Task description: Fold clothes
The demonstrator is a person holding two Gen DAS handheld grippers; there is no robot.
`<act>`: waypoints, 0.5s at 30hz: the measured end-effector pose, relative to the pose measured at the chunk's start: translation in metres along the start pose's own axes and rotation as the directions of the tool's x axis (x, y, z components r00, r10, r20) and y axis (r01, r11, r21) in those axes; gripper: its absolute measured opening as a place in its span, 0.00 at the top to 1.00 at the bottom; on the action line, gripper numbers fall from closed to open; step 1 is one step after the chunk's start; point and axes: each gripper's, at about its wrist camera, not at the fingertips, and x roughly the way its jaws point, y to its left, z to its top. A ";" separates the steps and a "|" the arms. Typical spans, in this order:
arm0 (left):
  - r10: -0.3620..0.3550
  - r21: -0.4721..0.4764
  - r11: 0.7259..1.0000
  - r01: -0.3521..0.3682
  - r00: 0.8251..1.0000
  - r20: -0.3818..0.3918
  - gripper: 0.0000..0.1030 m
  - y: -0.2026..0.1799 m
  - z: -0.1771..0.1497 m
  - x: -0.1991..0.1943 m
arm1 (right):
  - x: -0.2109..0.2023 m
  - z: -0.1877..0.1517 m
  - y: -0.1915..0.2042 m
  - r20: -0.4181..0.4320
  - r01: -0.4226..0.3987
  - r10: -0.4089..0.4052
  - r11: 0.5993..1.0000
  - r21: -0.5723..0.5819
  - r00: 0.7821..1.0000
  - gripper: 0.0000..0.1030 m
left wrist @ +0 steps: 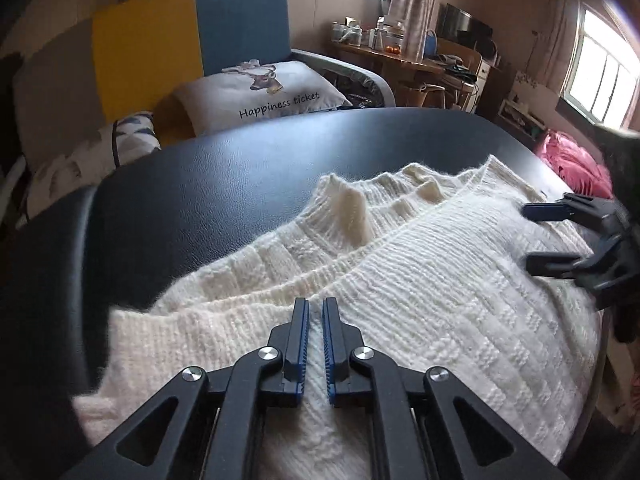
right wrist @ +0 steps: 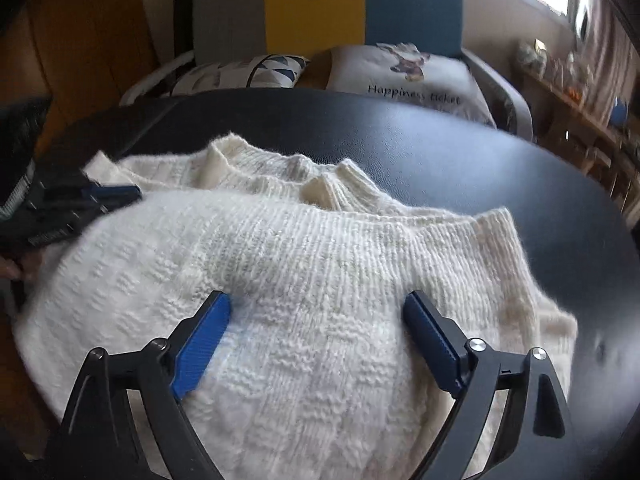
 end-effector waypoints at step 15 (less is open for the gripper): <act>-0.347 0.225 0.912 0.342 0.938 -0.020 0.83 -0.152 0.031 -0.021 | -0.142 -0.150 -0.117 0.011 -0.406 0.410 0.900 0.159 0.912 0.11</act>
